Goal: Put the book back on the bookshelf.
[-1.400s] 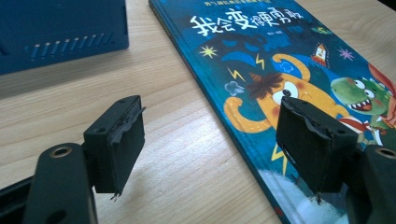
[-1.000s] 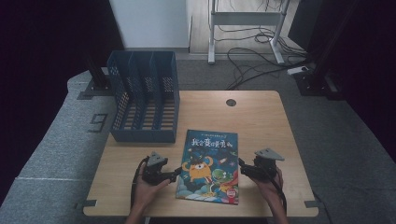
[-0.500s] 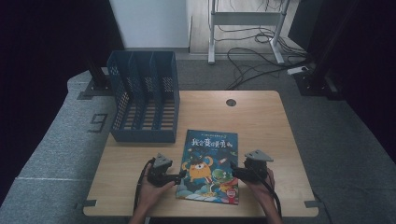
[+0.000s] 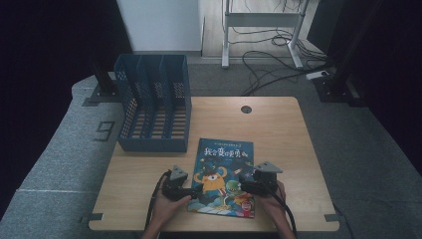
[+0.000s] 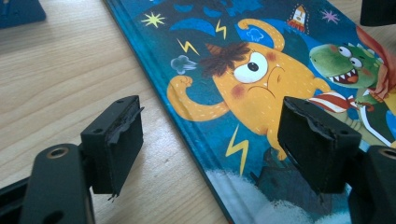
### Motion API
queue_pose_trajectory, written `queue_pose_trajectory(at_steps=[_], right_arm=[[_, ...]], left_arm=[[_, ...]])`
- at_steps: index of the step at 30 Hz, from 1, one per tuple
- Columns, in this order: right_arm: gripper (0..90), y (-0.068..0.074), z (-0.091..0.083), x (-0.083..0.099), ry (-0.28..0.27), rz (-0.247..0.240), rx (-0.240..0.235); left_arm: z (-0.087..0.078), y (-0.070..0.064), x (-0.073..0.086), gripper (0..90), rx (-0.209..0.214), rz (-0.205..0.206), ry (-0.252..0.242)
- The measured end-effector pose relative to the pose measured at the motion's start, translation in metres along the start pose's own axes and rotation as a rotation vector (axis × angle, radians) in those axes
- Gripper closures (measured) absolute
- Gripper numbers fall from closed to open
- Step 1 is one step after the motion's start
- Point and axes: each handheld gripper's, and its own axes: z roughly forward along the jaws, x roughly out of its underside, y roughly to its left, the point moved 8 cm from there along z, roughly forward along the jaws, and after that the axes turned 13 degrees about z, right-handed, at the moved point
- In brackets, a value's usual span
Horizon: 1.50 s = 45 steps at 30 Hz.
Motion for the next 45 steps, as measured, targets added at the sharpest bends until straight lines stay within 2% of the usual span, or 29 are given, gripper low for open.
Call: queue_pose_trajectory(at_steps=[12, 18, 28, 39, 45], right_arm=[[15.7, 0.004, 0.009, 0.008, 0.033, 0.013, -0.005], [14.7, 0.003, 0.013, 0.010, 0.049, 0.018, 0.007], [13.8, 0.002, 0.017, 0.014, 0.072, 0.025, 0.013], [14.6, 0.005, 0.019, 0.016, 0.083, 0.054, -0.028], [14.8, 0.006, 0.019, 0.016, 0.083, 0.055, -0.031]], left_arm=[[0.007, -0.007, 0.002, 21.3, 0.008, 0.002, 0.022], [0.011, -0.013, 0.002, 21.2, 0.015, 0.012, 0.031], [0.012, -0.013, 0.002, 20.7, 0.010, 0.014, 0.036], [0.013, -0.014, 0.002, 20.7, 0.010, 0.022, 0.036], [0.013, -0.014, 0.002, 20.7, 0.009, 0.022, 0.036]])
